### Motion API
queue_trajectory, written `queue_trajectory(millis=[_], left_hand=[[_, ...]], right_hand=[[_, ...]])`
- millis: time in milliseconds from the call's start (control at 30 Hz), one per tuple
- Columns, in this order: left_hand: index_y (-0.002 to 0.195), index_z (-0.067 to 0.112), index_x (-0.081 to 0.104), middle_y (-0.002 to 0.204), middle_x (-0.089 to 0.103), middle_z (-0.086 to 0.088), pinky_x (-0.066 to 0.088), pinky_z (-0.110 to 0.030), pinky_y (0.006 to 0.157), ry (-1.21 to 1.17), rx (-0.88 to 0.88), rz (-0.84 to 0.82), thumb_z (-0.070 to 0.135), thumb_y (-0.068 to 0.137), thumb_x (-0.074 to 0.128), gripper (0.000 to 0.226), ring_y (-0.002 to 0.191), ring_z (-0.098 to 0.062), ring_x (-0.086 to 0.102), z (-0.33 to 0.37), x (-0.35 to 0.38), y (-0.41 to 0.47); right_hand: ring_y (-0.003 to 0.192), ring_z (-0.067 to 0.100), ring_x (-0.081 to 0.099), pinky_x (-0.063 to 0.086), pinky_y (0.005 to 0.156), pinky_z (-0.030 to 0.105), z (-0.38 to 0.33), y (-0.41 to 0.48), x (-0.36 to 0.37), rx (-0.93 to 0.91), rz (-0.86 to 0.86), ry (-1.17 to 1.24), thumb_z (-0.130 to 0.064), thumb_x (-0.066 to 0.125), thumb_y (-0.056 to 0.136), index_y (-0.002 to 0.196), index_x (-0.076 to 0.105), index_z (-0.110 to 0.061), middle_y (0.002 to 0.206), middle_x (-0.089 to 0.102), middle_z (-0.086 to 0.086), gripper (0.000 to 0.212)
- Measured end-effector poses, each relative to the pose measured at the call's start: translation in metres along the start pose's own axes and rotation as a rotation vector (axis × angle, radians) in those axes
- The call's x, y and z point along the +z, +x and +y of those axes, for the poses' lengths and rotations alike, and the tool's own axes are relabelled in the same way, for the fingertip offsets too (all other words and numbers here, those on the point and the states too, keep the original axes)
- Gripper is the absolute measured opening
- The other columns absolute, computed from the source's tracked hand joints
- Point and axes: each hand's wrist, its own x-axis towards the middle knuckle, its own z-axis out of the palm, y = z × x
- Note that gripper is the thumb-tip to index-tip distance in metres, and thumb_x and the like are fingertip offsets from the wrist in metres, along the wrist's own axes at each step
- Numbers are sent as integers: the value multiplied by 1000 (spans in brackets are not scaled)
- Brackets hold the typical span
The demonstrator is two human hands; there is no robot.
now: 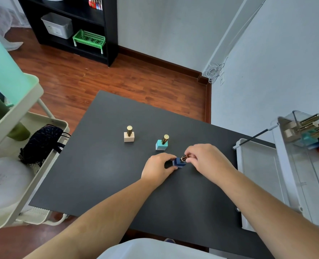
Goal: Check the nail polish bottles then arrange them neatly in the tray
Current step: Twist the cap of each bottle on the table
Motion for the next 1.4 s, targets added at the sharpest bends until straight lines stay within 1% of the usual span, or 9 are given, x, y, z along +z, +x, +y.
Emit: queue_trajectory(millis=[100,200,367,533,700,833,967,1133,1400], left_hand=[[113,26,65,109,68,8,44,-19,86,13,-1,6,24,83,68,30,98,-8,59,0,1,0],[113,26,66,109,69,7,46,-22,87,-1,-3,6,23,83,68,30,99,-9,59,-1,1,0],[113,26,66,110,69,9,42,-16,85,4,-7,18,24,82,69,31,99,-6,59,-2,2,0],[111,26,67,108,69,8,44,-19,85,-10,7,24,22,82,69,29,98,-7,59,-2,2,-1],[113,25,66,110,69,8,47,-22,87,-1,7,28,23,83,68,30,99,-8,60,-1,2,-1],[112,24,66,109,69,7,48,-23,88,1,22,37,22,83,68,29,99,-7,60,-1,1,-1],[113,24,66,109,69,7,48,-24,89,11,25,40,23,83,68,31,99,-8,60,0,1,-2],[112,25,66,109,69,7,48,-26,89,6,18,39,23,83,68,29,98,-8,60,1,1,-1],[113,25,66,110,69,6,49,-27,91,14,14,32,22,83,68,30,99,-9,60,1,0,-2]], right_hand=[[80,19,59,43,67,27,0,1,1,61,62,23,-45,56,86,96,63,-16,87,68,3,32],[91,16,59,43,74,25,1,-1,3,3,75,90,-35,62,84,113,57,-21,98,63,-2,33],[74,16,57,42,65,25,1,2,4,57,109,64,-42,58,86,88,65,-15,75,63,-2,29],[84,14,57,45,74,24,2,0,4,-5,49,111,-32,61,85,108,60,-21,97,66,-1,25],[71,16,60,44,59,24,3,2,6,89,81,141,-52,58,81,95,64,-18,78,66,0,37],[73,12,58,44,67,22,4,3,6,29,57,153,-32,63,84,102,62,-22,88,69,-1,21],[66,13,56,39,54,22,4,6,4,92,56,146,-47,61,82,85,61,-20,70,62,-3,27],[70,13,58,46,66,23,5,7,5,18,46,146,-27,64,83,97,64,-21,77,65,-4,15],[75,11,57,47,71,23,7,10,6,-16,27,125,-26,64,83,100,66,-22,89,67,-2,17]])
